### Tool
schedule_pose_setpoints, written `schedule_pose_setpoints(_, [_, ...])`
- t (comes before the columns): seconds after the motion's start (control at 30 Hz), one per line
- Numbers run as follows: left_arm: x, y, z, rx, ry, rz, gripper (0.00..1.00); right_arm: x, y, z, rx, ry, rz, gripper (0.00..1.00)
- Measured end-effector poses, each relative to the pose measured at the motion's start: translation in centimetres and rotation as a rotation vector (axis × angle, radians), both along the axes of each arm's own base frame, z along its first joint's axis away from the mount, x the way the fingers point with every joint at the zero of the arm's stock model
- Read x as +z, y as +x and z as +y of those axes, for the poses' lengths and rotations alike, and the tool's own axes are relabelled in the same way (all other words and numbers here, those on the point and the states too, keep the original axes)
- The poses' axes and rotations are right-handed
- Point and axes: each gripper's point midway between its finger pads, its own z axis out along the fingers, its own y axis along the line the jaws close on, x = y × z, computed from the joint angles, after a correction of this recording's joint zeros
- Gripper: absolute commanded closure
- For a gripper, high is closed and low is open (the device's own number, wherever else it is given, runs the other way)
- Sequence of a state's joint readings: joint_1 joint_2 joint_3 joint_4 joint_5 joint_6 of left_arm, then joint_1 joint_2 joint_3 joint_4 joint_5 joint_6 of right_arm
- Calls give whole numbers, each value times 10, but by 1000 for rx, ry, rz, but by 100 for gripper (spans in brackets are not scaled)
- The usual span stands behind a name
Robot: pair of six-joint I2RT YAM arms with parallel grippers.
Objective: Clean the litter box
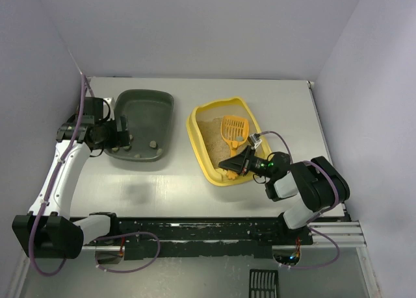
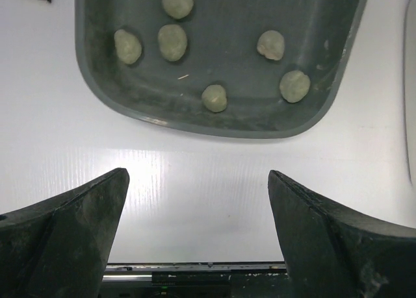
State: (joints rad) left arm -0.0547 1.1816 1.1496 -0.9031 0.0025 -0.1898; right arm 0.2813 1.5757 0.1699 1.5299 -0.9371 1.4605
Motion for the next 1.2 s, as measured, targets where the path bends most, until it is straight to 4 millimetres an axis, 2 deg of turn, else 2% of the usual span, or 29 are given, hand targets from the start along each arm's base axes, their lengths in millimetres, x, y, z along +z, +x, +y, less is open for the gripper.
schedule_pose_setpoints(0.2, [-7,-2,20,63,-20,12,1,-3,1,2,18,-34,-30,100])
schedule_pose_setpoints(0.3, [-7,0,21,57,-33,12,1,0,26,7,-24,-166,-77,100])
schedule_pose_setpoints(0.4, [-7,1,16,32,-52,11,1,22,60,8,-116,-327,-169,100])
schedule_pose_setpoints(0.47, [-7,1,15,25,-60,10,1,33,68,3,-150,-410,-205,100])
schedule_pose_setpoints(0.57, [-7,1,14,18,-68,12,1,28,66,-6,-158,-509,-179,100])
schedule_pose_setpoints(0.73, [-8,1,15,13,-79,13,1,-5,50,-25,-139,-684,-26,100])
schedule_pose_setpoints(0.97, [-9,1,16,9,-90,19,1,-13,45,-50,-167,-879,108,100])
schedule_pose_setpoints(1.07, [-12,2,16,5,-98,28,1,-18,41,-53,-152,-934,150,100])
schedule_pose_setpoints(1.2, [-12,2,17,8,-102,29,1,-22,24,-52,-106,-1016,176,100])
